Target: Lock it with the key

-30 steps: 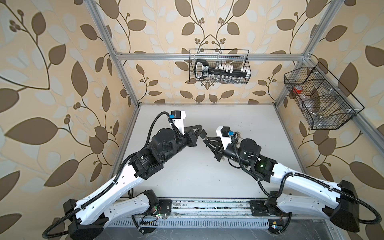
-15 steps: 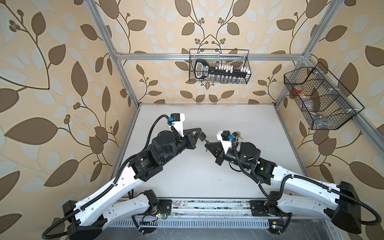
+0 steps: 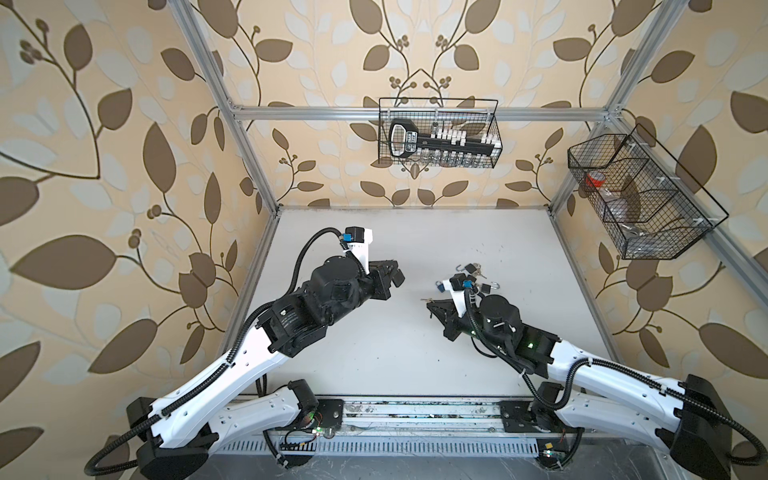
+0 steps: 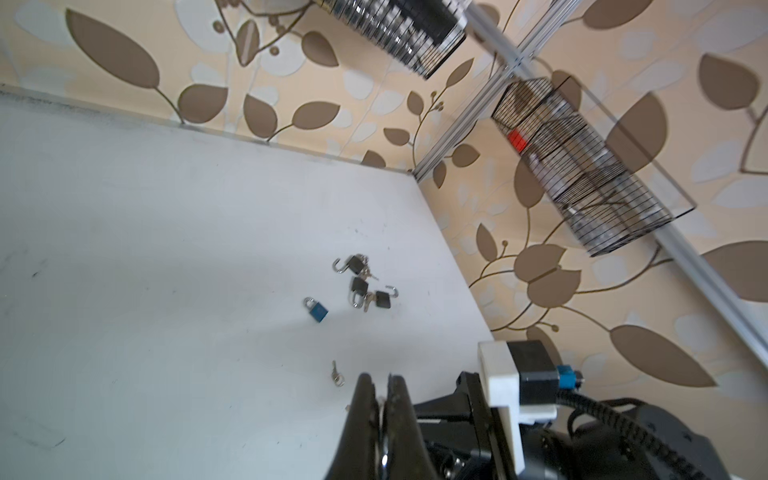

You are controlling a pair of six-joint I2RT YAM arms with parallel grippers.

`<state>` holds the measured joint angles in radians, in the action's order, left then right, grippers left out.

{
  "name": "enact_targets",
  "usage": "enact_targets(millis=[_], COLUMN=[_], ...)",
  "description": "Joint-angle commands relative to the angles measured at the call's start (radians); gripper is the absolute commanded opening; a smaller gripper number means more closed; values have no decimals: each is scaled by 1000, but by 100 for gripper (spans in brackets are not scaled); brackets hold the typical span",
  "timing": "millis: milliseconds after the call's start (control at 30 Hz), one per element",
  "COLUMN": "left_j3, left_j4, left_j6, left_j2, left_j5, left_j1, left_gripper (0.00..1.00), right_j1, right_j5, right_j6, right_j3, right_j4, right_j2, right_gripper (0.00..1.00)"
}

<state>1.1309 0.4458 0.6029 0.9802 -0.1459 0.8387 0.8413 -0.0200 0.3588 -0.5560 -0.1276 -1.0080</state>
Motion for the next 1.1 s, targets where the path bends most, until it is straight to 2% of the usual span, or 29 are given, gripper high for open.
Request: enact_targets(millis=[0,167,300,600,867,1067], left_j3=[24,1,-22,-59,-60,-65], left_j4=[121,143,132,139,132,131], left_j6=[-35,-33,-20,-9,-1,-6], left_j2=[59,121,123,78,84,84], left_j5=[29,71,75,113,147,159], left_j1=[4,4,-1,-55,-62,-63], left_gripper=[0,0,0,0,0,0], right_j1=[-66,-132,-134,-134,-145,-145], right_j5=[62,145,183,275,253,202], right_j6=[107,108,79,42,36,42], right_j3=[38,3,-65,-148,-235,-254], right_j4=[91,142,192,192,235,233], right_j2=[-39,-155,-277,-449,-586,-619], right_gripper=[0,0,0,0,0,3])
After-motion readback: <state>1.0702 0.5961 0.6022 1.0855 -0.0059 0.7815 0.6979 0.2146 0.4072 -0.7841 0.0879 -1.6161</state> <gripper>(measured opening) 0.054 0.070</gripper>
